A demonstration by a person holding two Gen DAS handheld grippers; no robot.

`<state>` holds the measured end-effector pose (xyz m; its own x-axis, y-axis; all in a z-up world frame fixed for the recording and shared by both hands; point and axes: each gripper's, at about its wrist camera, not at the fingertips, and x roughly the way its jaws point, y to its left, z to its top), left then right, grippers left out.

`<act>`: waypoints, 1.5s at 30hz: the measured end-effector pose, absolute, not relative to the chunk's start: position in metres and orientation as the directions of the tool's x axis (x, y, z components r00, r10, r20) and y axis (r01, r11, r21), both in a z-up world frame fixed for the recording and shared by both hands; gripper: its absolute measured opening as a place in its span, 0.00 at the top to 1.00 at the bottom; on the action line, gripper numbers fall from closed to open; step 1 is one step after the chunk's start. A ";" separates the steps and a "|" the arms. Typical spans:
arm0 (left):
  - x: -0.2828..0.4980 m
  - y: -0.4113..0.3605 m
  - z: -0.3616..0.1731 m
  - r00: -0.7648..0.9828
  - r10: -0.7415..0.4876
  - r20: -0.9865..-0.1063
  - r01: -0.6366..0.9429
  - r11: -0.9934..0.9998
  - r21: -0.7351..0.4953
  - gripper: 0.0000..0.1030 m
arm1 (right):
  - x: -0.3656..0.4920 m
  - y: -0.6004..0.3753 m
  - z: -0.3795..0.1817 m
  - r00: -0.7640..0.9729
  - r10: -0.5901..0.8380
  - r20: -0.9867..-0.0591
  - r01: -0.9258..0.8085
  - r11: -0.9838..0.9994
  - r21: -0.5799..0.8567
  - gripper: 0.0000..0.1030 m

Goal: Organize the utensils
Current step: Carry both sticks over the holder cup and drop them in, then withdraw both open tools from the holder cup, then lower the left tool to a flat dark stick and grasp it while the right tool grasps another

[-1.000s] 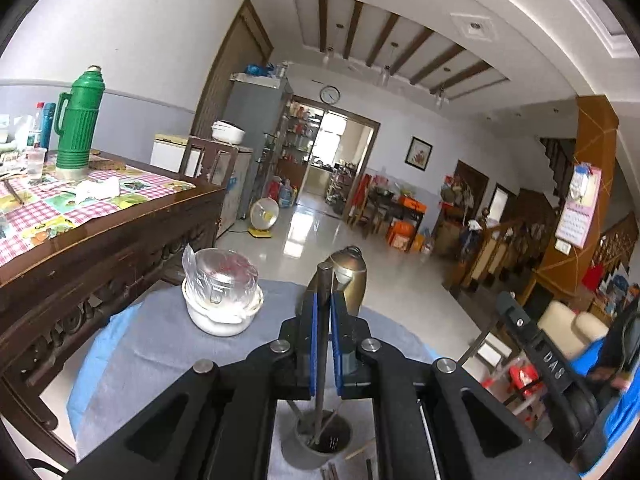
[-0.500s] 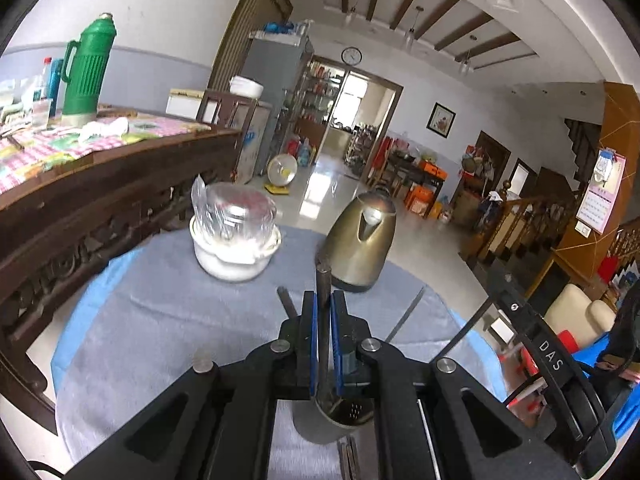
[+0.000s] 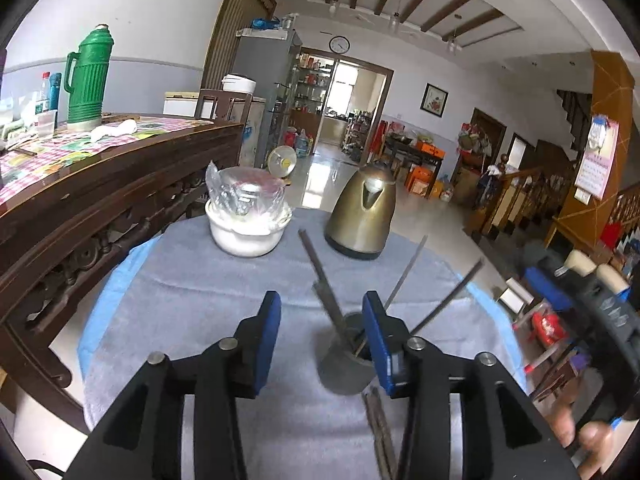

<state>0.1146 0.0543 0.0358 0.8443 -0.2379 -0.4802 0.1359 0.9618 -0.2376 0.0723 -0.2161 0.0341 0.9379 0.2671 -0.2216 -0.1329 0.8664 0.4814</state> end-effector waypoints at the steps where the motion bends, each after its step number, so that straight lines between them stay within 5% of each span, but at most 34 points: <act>1: 0.111 0.054 0.032 0.840 -0.236 -0.489 0.136 0.963 -0.232 0.51 | 0.065 -0.223 0.033 0.941 0.260 -0.216 -0.126 0.863 0.489 0.42; 21: 0.099 0.035 -0.064 0.641 -0.216 -0.736 0.116 0.976 -0.185 0.47 | 0.048 -0.264 -0.066 0.814 0.249 -0.524 0.027 0.886 0.463 0.50; 45: 0.109 0.005 -0.112 0.456 -0.302 -0.837 0.172 0.953 -0.250 0.47 | 0.061 -0.265 -0.139 0.653 0.356 -0.668 0.086 0.842 0.532 0.70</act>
<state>0.1088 0.0052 -0.1121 0.4558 -0.3019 -0.8373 0.1718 0.9529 -0.2501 0.0608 -0.2647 -0.1389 0.6531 0.3557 -0.6685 0.0855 0.8425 0.5319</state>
